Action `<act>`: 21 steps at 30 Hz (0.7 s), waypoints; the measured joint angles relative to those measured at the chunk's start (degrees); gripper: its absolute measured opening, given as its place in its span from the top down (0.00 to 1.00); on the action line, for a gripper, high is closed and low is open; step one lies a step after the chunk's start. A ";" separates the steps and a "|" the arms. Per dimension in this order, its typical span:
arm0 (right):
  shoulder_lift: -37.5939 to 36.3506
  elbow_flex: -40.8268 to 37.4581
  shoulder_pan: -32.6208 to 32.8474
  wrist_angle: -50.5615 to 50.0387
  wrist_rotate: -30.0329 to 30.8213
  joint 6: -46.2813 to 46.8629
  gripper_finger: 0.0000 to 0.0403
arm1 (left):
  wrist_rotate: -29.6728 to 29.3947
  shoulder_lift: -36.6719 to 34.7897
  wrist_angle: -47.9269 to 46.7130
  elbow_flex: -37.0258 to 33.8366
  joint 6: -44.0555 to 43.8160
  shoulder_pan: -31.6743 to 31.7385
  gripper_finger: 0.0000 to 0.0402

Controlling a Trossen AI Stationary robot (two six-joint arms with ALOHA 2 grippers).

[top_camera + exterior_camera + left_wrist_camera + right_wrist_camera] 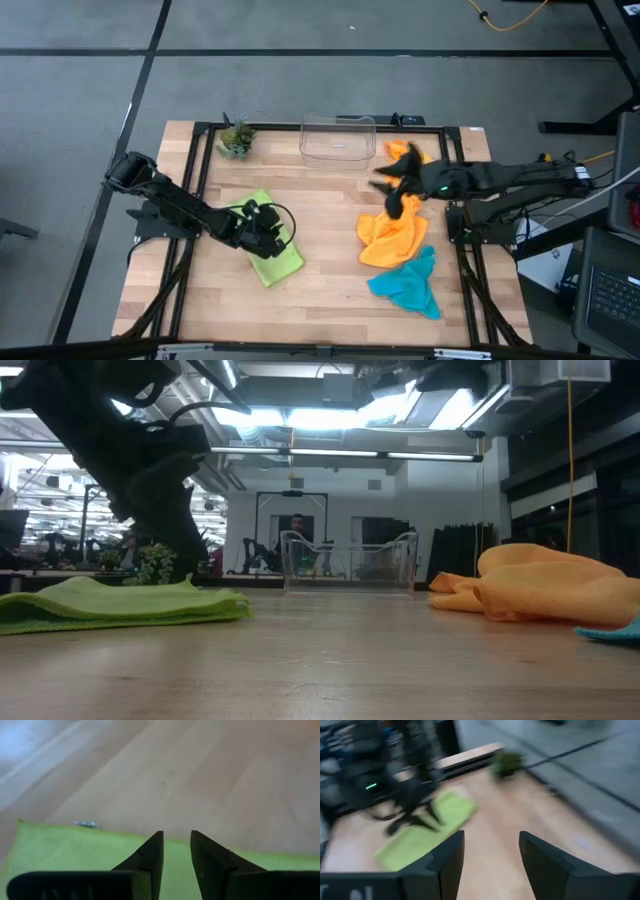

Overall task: Fold microfiber towels
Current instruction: Fold the green microfiber cloth

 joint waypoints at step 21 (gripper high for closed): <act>50.83 21.62 -0.04 14.69 -18.23 -9.70 0.52 | 0.14 -13.01 -4.77 -0.02 2.65 -0.88 0.78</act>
